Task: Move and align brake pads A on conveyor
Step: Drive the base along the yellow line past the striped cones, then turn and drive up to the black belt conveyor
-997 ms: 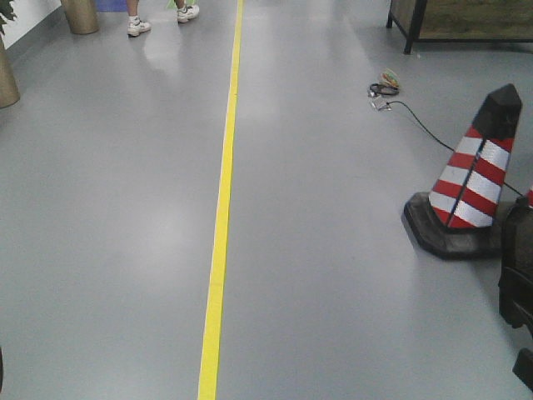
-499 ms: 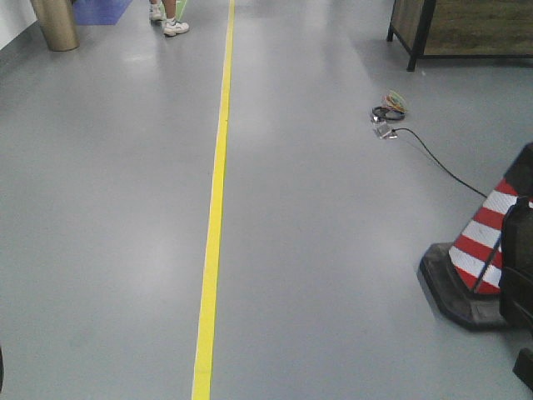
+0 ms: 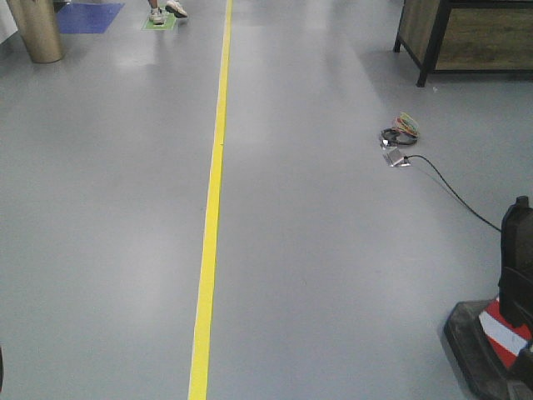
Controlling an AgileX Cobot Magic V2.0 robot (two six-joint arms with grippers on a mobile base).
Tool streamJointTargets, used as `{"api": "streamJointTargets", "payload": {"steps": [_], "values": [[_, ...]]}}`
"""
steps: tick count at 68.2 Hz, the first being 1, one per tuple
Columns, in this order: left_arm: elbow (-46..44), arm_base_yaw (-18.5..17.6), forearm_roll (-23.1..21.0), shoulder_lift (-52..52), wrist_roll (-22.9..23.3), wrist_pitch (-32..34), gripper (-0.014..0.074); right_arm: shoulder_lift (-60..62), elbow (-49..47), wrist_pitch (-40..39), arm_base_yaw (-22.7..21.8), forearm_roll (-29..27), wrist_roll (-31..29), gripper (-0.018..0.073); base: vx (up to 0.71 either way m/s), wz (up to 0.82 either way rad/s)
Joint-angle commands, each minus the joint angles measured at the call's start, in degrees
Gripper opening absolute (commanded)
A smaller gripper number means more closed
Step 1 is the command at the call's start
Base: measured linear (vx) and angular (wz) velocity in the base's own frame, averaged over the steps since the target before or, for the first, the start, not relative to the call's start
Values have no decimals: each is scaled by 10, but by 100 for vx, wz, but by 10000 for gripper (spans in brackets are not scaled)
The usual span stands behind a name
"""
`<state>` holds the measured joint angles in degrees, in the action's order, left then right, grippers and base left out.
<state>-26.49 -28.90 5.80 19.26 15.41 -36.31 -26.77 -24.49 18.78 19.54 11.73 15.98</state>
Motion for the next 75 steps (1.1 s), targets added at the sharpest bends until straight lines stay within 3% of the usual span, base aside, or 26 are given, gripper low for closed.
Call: {"api": "streamJointTargets", "payload": {"steps": [1, 31, 75], "values": [[-17, -3, 1, 4, 5, 52, -6, -1, -20, -51, -1, 7, -5, -4, 55, -3], [-17, -3, 1, 4, 5, 52, -6, -1, -20, -52, -1, 7, -5, -4, 44, -21], [-17, -3, 1, 4, 5, 52, -6, -1, -20, -52, -1, 7, -5, -4, 21, -80]]}}
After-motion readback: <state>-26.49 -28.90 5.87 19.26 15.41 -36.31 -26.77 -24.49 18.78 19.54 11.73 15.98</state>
